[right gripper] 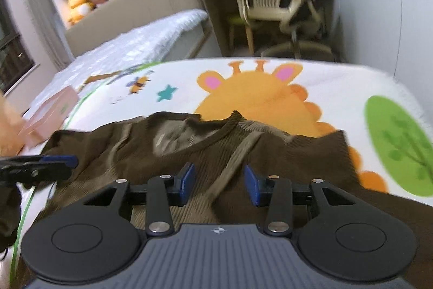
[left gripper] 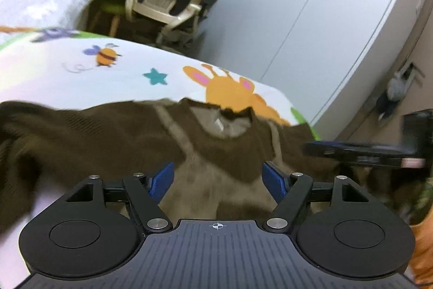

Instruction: Fold clothes

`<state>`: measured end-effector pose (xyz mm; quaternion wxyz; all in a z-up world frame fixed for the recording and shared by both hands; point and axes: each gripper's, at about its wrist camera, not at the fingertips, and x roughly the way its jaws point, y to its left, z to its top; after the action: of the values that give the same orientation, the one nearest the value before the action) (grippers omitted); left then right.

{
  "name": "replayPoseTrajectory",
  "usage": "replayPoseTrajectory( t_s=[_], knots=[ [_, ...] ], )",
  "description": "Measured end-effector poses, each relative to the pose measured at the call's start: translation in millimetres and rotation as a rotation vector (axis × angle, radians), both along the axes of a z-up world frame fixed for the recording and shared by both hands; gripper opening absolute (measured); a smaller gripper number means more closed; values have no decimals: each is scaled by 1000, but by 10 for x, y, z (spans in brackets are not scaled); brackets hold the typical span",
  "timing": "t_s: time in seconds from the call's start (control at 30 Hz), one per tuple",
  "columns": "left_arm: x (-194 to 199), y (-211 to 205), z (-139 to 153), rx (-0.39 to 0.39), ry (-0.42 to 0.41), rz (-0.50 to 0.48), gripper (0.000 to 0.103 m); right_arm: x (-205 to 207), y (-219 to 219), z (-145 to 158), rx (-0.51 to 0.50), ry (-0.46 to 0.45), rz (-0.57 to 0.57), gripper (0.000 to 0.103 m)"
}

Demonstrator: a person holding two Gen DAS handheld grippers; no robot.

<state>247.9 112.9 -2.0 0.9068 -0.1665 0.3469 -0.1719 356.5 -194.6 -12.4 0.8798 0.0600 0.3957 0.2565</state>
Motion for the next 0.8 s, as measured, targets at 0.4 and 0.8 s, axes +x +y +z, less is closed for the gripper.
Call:
replayPoseTrajectory(
  t_s=[0.4, 0.8],
  knots=[
    [895, 536, -301, 99, 79, 249, 83, 895, 468, -207, -75, -102, -101, 38],
    [-114, 800, -125, -170, 94, 320, 90, -18, 1, 2, -43, -219, 7, 70]
  ],
)
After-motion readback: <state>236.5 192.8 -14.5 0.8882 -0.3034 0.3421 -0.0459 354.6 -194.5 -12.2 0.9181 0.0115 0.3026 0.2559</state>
